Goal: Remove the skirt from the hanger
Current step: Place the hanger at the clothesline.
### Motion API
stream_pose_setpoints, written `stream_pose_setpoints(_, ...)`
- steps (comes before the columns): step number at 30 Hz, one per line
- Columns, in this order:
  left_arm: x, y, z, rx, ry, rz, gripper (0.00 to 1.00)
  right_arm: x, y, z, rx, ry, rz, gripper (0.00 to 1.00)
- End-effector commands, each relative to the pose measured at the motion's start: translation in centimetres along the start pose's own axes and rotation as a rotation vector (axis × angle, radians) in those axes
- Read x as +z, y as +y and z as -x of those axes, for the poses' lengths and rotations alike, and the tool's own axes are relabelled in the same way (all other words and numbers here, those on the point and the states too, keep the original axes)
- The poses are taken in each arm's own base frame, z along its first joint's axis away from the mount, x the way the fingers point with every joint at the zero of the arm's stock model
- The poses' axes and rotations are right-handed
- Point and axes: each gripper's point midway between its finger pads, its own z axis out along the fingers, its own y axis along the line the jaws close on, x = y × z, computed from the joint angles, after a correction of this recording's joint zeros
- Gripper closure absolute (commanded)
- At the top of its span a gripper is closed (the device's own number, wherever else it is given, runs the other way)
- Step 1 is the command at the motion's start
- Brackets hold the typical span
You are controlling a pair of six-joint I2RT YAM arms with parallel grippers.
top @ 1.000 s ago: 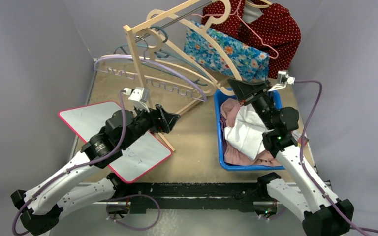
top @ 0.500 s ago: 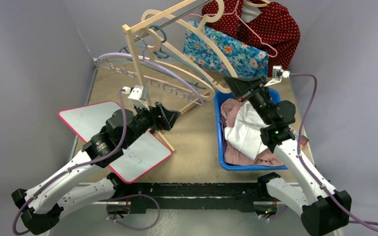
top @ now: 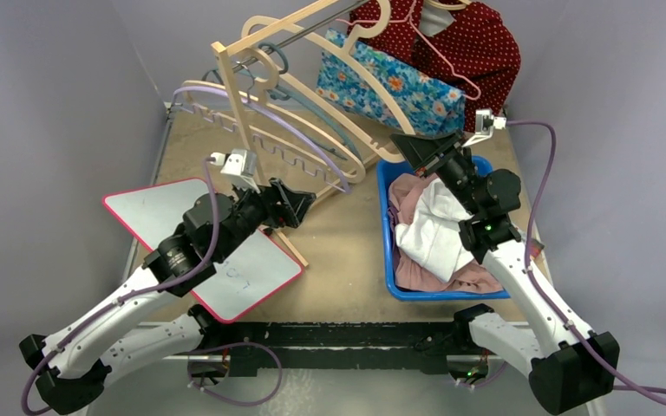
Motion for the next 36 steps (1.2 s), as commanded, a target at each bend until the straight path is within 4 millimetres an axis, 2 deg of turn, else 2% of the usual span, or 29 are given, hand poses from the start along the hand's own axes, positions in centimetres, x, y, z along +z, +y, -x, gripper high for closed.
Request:
stream_pose_setpoints(1,0.4,-1.8,1.8,-0.032,-0.048,-0.054,0.19,0.1,2.9,0.5,0.046,0.023,0.081,0.98)
stream_pose_setpoints(9,1.2,-2.1,1.4,-0.040,-0.035,-0.063,0.20,0.1,4.5,1.7,0.276,-0.013,0.111,0.95)
stream_pose_setpoints(17,1.3,-2.3,0.7,-0.068,-0.018,-0.084,0.20,-0.6,5.6,2.5,0.290,-0.039,0.118,0.93)
stream_pose_setpoints(23,1.0,-2.3,0.4,-0.092,-0.019,-0.093,0.20,-0.3,5.4,1.7,0.178,0.010,0.099,0.92)
stream_pose_setpoints(29,0.5,-2.3,0.5,-0.111,-0.016,-0.098,0.20,-0.6,3.4,-1.5,-0.002,0.161,0.067,0.92)
stream_pose_setpoints(33,0.3,-2.3,0.4,-0.119,-0.016,-0.097,0.20,-1.2,4.1,-2.4,-0.112,0.191,0.142,0.92)
stream_pose_setpoints(36,0.2,-2.3,0.3,-0.128,-0.014,-0.100,0.20,-1.4,3.9,-3.1,-0.199,0.220,0.159,0.88)
